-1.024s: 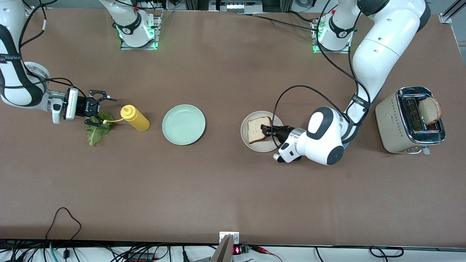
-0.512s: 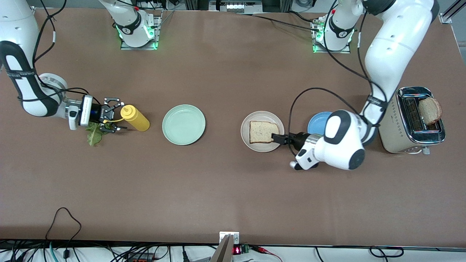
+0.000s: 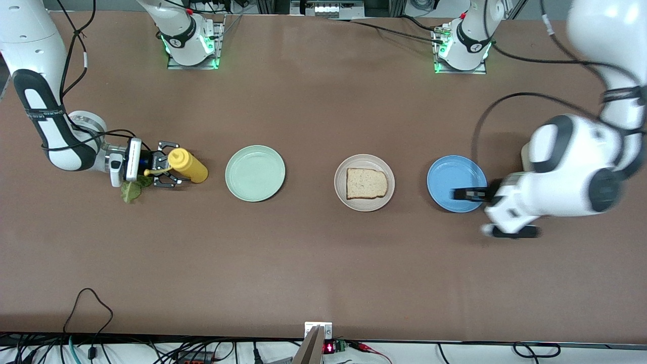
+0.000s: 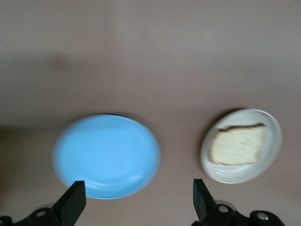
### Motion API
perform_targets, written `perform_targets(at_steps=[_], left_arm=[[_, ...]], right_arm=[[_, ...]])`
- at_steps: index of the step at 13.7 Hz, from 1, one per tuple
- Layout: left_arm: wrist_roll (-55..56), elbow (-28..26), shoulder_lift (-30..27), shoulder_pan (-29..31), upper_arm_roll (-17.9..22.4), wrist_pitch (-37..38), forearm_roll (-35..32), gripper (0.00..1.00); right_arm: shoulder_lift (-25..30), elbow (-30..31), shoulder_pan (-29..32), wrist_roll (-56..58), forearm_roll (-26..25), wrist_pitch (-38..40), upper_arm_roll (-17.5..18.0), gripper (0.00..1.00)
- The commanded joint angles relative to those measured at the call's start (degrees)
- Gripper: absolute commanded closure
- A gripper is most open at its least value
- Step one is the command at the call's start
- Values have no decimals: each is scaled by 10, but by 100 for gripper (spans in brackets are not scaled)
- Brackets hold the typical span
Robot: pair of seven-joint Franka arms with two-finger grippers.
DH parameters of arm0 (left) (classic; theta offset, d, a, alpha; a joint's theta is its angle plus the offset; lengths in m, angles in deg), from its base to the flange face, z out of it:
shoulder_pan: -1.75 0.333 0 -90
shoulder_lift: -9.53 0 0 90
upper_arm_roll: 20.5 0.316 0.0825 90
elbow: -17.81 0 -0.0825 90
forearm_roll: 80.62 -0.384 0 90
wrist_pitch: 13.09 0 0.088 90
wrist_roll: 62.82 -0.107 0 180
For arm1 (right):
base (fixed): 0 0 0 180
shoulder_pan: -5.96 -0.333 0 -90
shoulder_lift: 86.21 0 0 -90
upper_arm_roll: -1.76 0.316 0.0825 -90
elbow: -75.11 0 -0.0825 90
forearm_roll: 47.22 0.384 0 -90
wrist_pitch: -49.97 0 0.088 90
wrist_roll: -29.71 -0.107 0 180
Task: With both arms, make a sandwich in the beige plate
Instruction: 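Lift the yellow bottle with the right gripper while the left gripper withdraws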
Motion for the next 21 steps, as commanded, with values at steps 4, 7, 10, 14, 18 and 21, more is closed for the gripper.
perform_targets(at_steps=[4,7,10,14,18,21], left_arm=[[-37,12,-75,66,-3,42,-66,0],[-36,9,-132,67,-9,60,-59,0],[-35,8,-156,66,-11,61,-58,0],[-37,13,-161,64,-10,68,-57,0],[-43,7,-182,-31,99,67,-39,0],[-46,-23,-211,-139,228,67,-12,0]], right_arm=[[19,-27,-34,-64,-14,-2,-3,100],[93,-72,-86,-252,-132,-3,-3,100],[157,-117,-148,-437,-222,-3,-1,100],[194,-183,-283,-708,-374,-13,-1,100],[188,-235,-424,-952,-533,-19,-1,100],[160,-264,-516,-1101,-633,-17,-1,100]])
